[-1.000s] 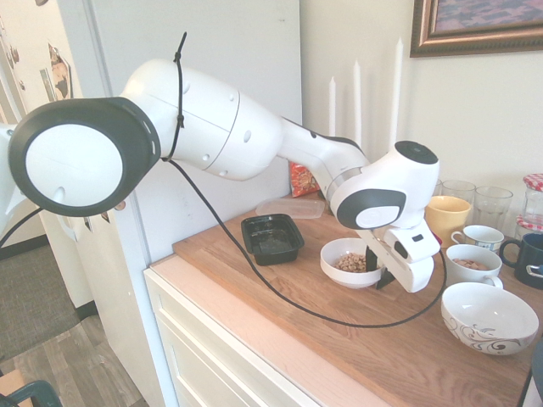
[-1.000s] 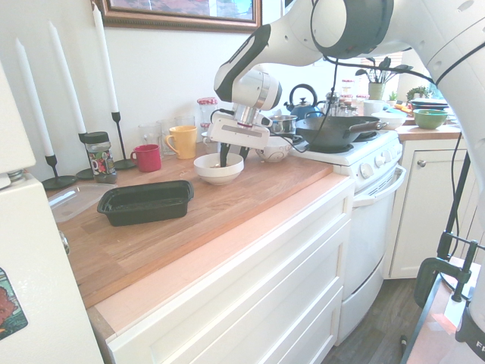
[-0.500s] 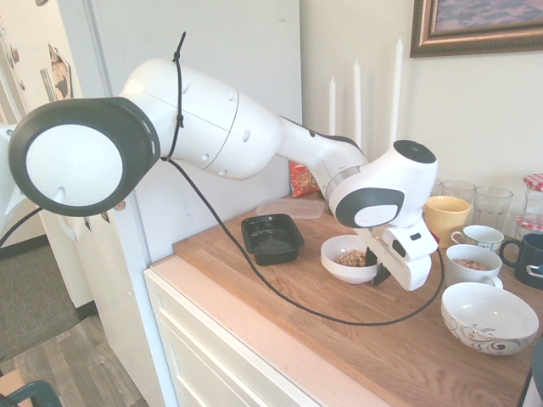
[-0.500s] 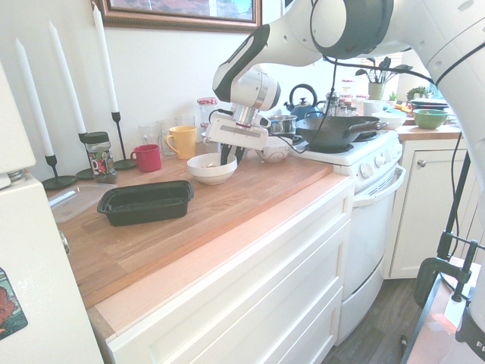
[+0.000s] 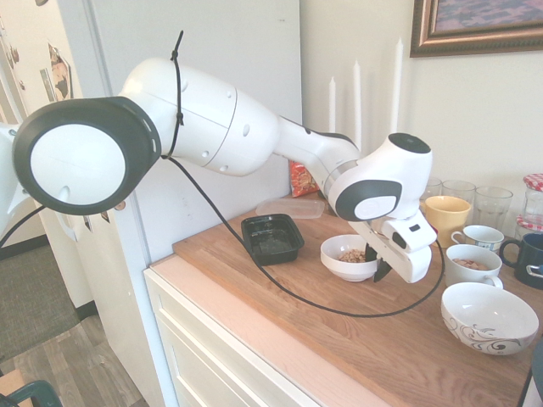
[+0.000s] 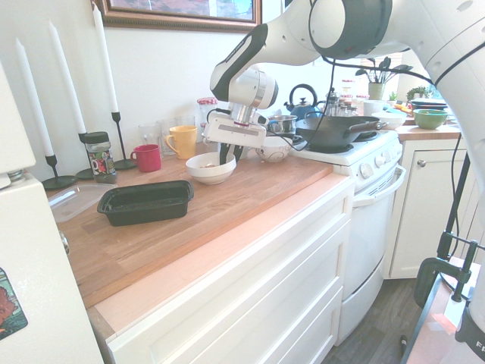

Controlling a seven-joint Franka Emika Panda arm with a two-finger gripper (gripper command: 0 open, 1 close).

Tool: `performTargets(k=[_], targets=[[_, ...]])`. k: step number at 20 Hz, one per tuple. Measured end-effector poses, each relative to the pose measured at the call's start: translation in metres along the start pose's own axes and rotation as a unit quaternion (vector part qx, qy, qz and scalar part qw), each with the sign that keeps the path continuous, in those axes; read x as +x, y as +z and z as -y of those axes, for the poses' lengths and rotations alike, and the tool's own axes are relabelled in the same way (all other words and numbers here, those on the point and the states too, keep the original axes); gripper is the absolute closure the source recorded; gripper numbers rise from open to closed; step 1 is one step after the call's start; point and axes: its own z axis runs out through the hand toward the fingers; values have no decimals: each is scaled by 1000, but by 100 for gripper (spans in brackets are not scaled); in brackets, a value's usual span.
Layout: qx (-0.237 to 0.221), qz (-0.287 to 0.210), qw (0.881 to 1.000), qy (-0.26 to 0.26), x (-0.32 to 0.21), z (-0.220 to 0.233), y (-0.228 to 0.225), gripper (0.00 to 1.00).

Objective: Put the cereal into the box

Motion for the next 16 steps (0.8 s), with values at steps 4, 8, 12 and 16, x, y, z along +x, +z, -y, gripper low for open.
performTargets(k=[4,8,12,16], targets=[[-2,-3,1000,-3,1,0,-2,100],[-11,-19,1000,-14,3,0,-12,100],[-18,-37,999,-27,7,5,-31,100],[-20,-51,998,-38,6,16,-52,100]])
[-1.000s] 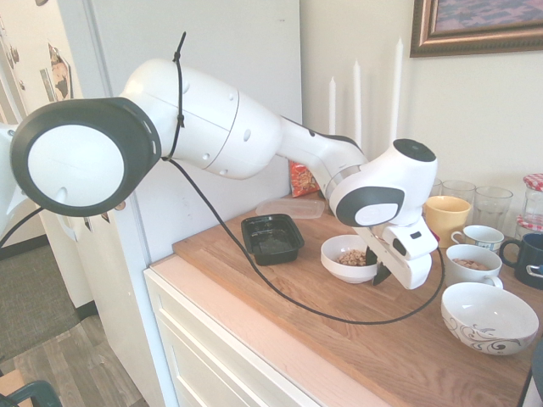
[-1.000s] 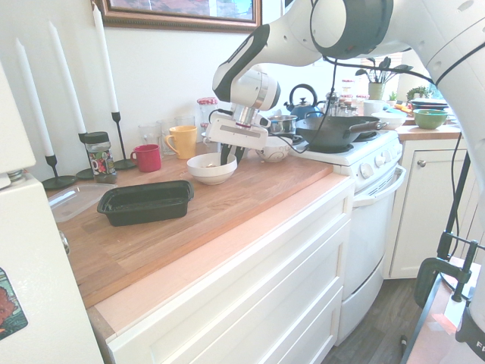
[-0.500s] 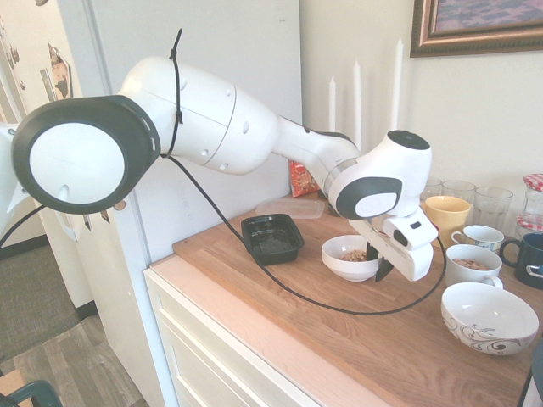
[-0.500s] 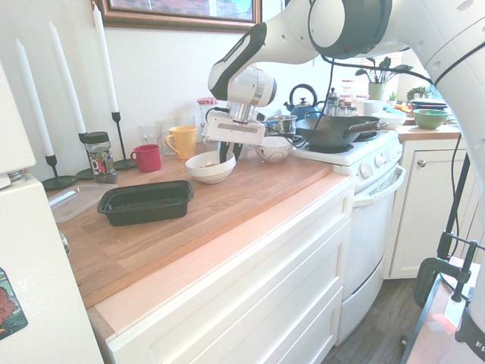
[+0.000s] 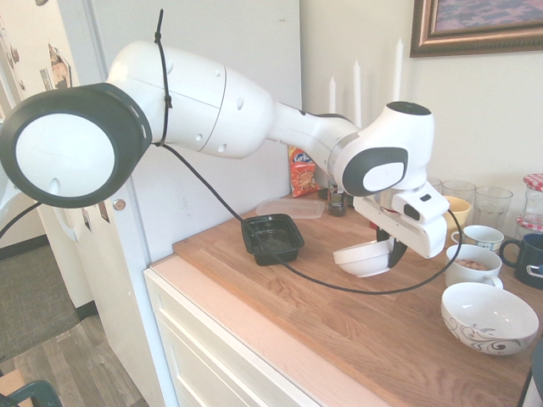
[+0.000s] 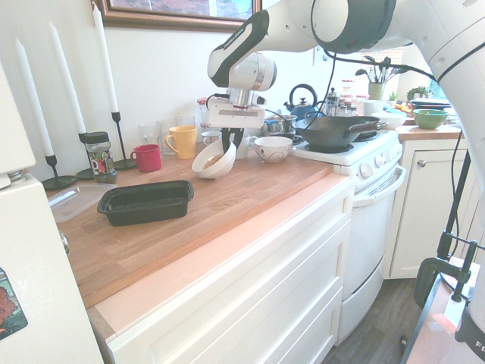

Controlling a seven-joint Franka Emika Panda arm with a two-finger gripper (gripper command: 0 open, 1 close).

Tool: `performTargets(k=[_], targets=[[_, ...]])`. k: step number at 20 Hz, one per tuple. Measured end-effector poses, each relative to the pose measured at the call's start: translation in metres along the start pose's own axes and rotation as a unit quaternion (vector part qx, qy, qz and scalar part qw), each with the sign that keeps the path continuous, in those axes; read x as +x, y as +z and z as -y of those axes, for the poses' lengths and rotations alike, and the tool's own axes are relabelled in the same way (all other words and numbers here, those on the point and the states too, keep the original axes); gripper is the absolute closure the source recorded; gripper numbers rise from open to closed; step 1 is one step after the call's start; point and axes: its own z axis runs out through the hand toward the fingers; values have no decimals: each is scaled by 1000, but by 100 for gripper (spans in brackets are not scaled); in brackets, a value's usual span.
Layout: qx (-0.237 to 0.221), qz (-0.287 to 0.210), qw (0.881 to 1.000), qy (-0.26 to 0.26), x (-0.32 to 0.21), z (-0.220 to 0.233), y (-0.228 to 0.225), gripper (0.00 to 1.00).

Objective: Put the cereal into the box

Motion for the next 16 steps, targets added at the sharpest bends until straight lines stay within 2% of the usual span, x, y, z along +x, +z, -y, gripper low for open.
performTargets(k=[6,12,16], targets=[[-1,-14,1000,-12,-5,17,-19,100],[0,-51,998,-40,-25,44,-77,100],[-11,-77,995,-66,-58,70,-108,100]])
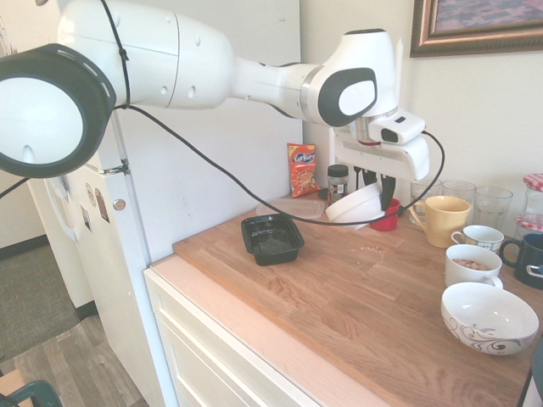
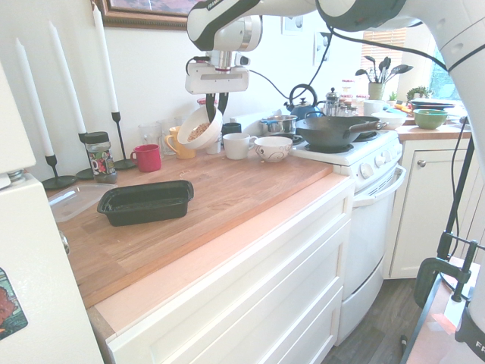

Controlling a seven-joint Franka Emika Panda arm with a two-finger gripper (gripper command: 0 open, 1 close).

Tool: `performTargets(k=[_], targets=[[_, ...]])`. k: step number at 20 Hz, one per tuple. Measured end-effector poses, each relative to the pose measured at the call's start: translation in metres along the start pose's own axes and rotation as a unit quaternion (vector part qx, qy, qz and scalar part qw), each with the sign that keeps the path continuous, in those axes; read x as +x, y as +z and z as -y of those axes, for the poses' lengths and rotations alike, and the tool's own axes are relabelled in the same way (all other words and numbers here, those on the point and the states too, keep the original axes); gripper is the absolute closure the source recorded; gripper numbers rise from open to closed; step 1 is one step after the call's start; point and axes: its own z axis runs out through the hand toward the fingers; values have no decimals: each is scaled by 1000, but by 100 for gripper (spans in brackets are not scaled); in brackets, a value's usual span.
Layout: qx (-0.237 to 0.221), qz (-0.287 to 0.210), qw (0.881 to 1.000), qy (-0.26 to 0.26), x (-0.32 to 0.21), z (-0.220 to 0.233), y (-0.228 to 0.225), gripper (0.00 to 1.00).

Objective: Put the cereal into the box

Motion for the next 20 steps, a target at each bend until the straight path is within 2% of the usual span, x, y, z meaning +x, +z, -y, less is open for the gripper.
performTargets(k=[6,10,16,20], targets=[[-33,-30,998,-53,-86,59,-12,100],[-48,-37,996,-72,-139,76,-6,100],[-64,-42,993,-88,-173,75,9,100],[-77,-76,989,-101,-186,80,10,100]])
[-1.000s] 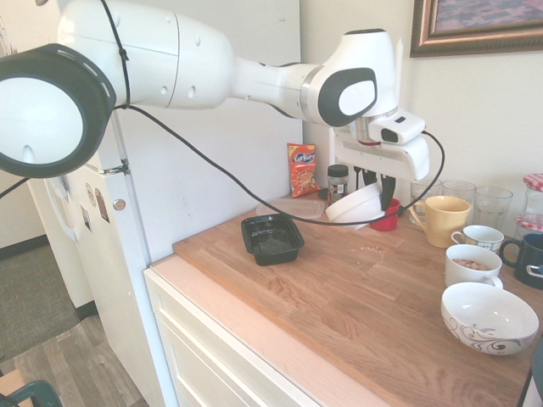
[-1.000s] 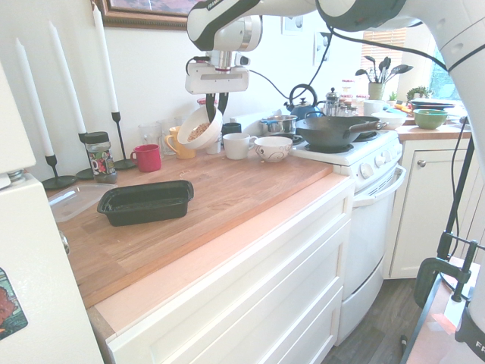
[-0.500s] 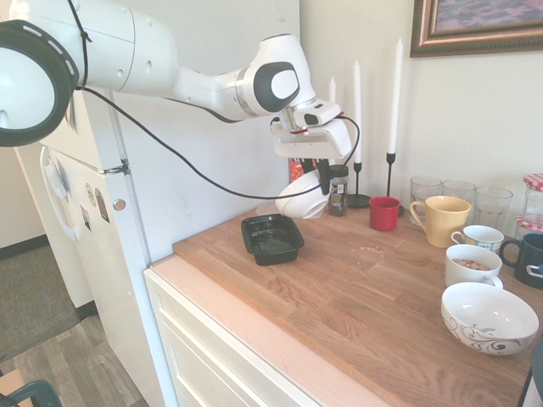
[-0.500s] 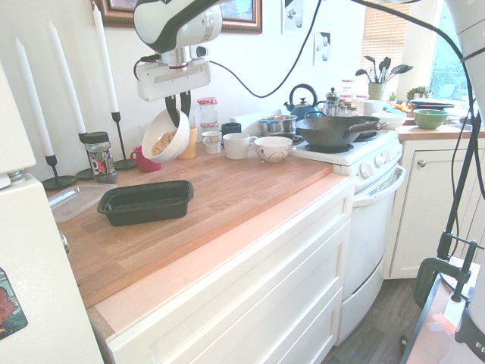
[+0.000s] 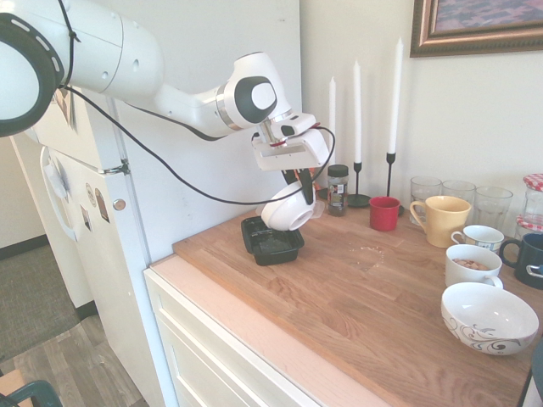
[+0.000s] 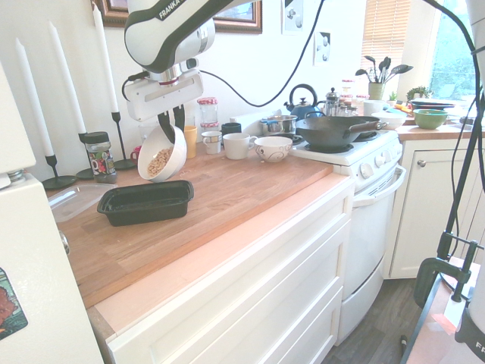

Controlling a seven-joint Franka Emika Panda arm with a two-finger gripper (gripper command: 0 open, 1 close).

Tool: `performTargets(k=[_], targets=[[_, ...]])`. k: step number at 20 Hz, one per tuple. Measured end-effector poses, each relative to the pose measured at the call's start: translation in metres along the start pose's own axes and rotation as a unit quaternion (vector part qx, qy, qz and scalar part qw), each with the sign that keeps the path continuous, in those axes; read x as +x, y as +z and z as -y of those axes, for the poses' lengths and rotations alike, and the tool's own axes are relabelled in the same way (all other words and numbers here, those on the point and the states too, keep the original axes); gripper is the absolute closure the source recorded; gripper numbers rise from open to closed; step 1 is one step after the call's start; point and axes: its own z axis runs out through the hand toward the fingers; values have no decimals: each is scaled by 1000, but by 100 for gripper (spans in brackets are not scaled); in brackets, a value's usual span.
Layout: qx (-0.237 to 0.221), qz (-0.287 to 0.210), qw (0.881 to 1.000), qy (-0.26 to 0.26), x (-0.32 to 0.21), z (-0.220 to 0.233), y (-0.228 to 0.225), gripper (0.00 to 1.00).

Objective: Put the cereal into the box

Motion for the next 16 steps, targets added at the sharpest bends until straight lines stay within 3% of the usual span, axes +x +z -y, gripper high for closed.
performTargets(k=[16], targets=[[-31,-101,993,-48,-62,18,9,100]])
